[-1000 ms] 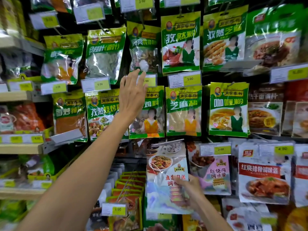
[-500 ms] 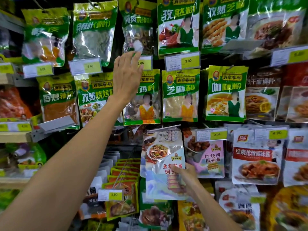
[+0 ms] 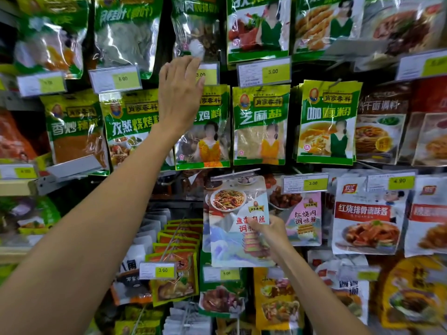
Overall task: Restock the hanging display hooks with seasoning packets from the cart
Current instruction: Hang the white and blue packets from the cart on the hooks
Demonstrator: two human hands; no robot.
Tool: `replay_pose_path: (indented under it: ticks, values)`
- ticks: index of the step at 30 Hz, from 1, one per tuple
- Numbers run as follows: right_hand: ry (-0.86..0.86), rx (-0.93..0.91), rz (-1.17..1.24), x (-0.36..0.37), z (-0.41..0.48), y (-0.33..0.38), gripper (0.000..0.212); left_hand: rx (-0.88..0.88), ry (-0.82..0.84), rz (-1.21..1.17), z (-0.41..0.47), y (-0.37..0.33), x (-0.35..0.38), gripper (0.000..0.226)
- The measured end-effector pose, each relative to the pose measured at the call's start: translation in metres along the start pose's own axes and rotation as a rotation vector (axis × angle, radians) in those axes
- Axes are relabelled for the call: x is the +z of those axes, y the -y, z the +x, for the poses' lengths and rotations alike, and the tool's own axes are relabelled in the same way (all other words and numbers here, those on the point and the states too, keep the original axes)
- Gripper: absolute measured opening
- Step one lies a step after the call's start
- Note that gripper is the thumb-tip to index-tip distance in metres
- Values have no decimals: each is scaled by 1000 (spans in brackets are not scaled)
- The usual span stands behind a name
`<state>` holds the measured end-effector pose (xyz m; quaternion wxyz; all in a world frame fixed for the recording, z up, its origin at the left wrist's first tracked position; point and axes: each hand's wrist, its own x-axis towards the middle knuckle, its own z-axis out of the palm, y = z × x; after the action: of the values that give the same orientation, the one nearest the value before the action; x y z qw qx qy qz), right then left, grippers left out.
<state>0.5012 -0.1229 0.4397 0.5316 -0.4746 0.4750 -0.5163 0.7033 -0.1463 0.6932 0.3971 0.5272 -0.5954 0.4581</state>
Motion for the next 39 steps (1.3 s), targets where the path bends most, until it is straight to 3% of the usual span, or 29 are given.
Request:
replay_pose_path:
  ticks: [10, 19, 26, 29, 32, 39]
  values:
    - [-22, 90, 80, 9, 5, -4, 6, 12, -13, -2, 0, 3, -1, 49]
    - [-84, 158, -56, 19, 28, -4, 19, 6, -10, -9, -1, 2, -1, 48]
    - [-120, -15, -345, 17, 26, -23, 14, 23, 1, -32, -1, 2, -4, 49]
    - [-138, -78, -505, 7, 11, -28, 29, 31, 6, -49, -1, 2, -7, 49]
    - [-179, -131, -526, -8, -8, -24, 34, 34, -18, -72, -4, -2, -9, 48]
    - [-249, -330, -499, -63, -45, 9, 23, -57, -54, -118, -16, -21, -22, 42]
